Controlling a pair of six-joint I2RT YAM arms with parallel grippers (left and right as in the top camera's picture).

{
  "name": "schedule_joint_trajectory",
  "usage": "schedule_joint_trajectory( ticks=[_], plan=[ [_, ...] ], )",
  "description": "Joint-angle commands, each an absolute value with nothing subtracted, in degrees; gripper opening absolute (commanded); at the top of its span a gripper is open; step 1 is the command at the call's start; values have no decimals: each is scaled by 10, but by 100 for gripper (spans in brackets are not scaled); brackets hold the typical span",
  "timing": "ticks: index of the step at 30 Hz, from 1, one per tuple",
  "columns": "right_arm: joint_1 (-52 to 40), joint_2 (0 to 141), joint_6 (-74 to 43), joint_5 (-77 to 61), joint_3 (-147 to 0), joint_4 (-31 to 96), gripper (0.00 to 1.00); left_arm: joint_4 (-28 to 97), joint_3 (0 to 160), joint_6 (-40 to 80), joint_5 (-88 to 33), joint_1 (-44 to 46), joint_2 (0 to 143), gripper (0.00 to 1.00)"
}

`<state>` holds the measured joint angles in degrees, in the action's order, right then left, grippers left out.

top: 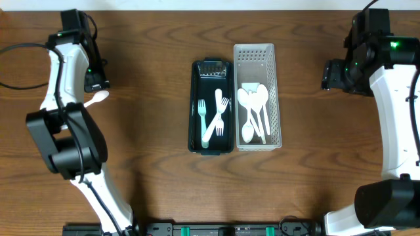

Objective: Pack container
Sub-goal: 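Move the left gripper to the white spoon and grasp it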

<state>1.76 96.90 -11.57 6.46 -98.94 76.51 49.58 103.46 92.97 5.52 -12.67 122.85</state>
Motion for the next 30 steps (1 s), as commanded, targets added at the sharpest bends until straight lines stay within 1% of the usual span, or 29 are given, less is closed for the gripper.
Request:
schedule_joint_trajectory(
  ticks=[1,7,16,23,25,27,30],
  plan=[
    [21,964,-137,66,-996,770,77,496,1029,963,35,-140,1254,93],
    [21,964,-137,66,-996,769,77,496,1029,966,2,-152,1279,92],
    [21,964,-150,66,-996,769,77,525,1029,981,-140,-183,1286,92],
    [21,964,-150,66,-996,769,77,613,1029,980,-150,-192,1286,100],
    [21,964,-150,67,-996,769,77,613,1029,980,-149,-193,1286,98],
    [21,964,-149,66,-996,770,77,595,1029,957,-147,-196,1286,98],
    [21,964,-145,66,-996,773,77,595,1029,957,-137,-201,1286,98]
  ],
)
